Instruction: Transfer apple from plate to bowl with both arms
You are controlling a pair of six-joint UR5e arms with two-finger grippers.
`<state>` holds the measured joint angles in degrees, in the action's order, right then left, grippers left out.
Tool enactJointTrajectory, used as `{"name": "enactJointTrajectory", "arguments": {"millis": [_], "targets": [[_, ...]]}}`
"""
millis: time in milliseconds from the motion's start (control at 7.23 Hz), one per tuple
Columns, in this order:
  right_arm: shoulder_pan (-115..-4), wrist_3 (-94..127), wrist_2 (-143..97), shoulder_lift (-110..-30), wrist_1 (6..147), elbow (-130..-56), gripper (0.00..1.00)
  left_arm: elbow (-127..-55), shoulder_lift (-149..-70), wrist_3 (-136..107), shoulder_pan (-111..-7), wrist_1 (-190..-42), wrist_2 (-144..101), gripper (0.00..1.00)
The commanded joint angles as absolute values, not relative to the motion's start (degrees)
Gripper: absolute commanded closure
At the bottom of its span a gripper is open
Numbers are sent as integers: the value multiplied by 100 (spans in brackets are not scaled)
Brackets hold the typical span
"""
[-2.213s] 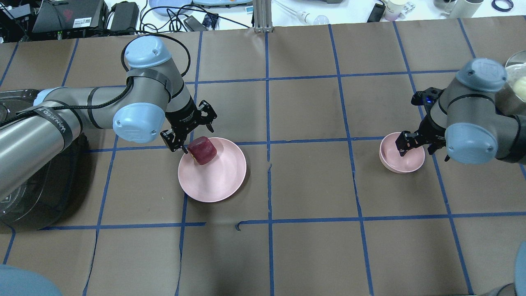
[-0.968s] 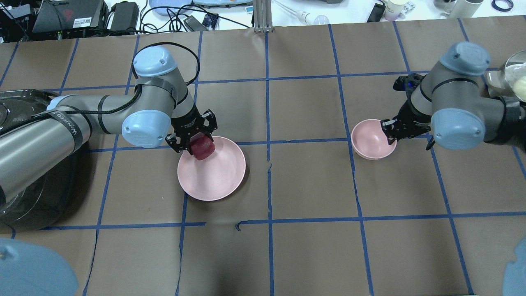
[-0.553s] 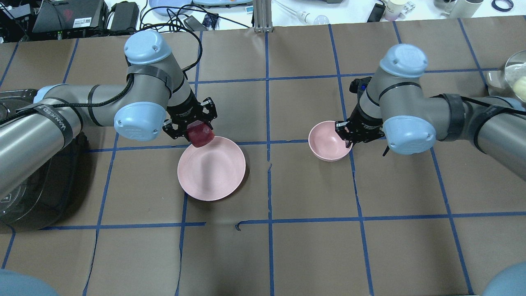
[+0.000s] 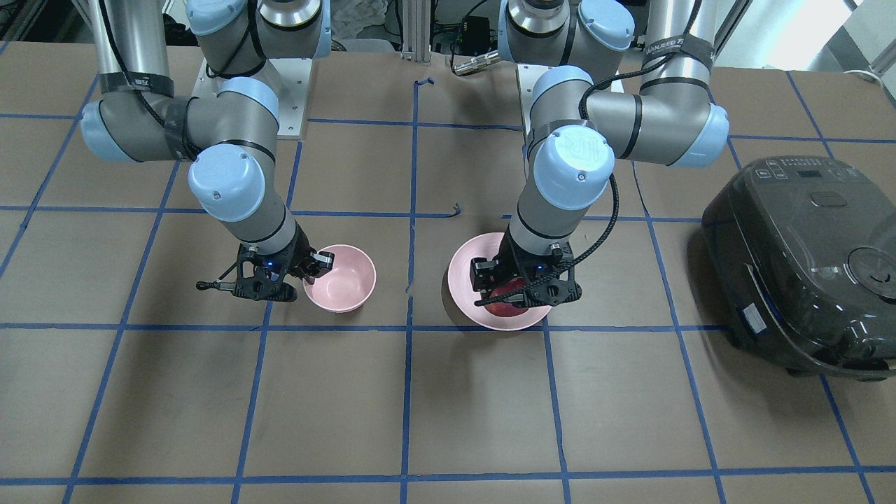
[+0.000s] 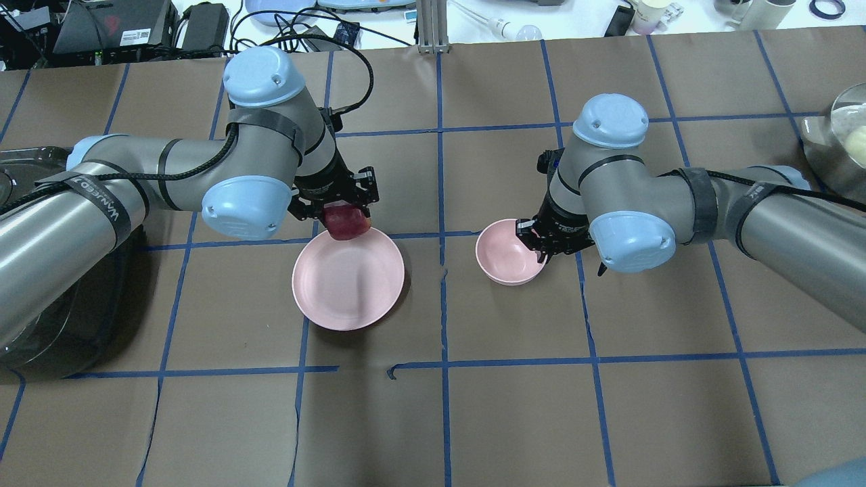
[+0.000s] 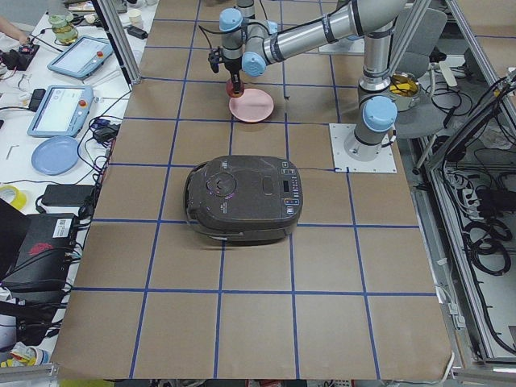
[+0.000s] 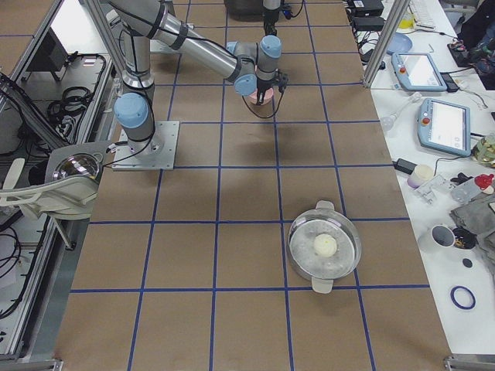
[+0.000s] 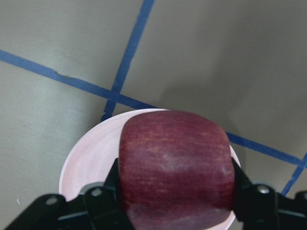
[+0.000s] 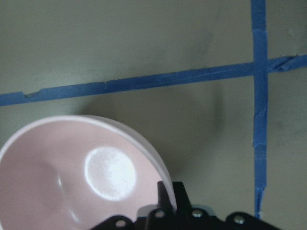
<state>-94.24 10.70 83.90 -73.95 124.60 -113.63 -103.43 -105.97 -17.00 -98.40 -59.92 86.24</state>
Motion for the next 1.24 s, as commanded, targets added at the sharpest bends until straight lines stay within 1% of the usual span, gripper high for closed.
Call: {"name": "enactJointTrajectory", "arguments": {"millis": [0, 138, 277, 553, 691, 968, 1106], "targets": [[-9422, 1046, 8472, -7383, 12489, -11321, 0, -10336, -10591, -1101, -9975, -5985, 8631, 100], [-9404, 1037, 8481, -7435, 12489, -11259, 0, -10336, -10539, -1090, -10063, -5968, 8622, 100], [-9369, 985, 8655, -7540, 12367, -10893, 0, -10336, -10547, -1159, -10194, -5898, 8622, 100], [-9378, 1002, 8965, -8117, 10845, -9841, 0, -10179, -10608, -1448, -10291, -5810, 8544, 100], [-9378, 1002, 8974, -8382, 9958, -9269, 0, -10169, -10626, -1903, -10588, -5792, 8578, 100], [-9395, 1054, 9079, -8604, 8663, -8091, 0, -10073, -10740, -2449, -11055, -5354, 8535, 100], [-9404, 1081, 9044, -8500, 8588, -8042, 0, -10064, -10819, -2809, -11274, -5274, 8534, 100]]}}
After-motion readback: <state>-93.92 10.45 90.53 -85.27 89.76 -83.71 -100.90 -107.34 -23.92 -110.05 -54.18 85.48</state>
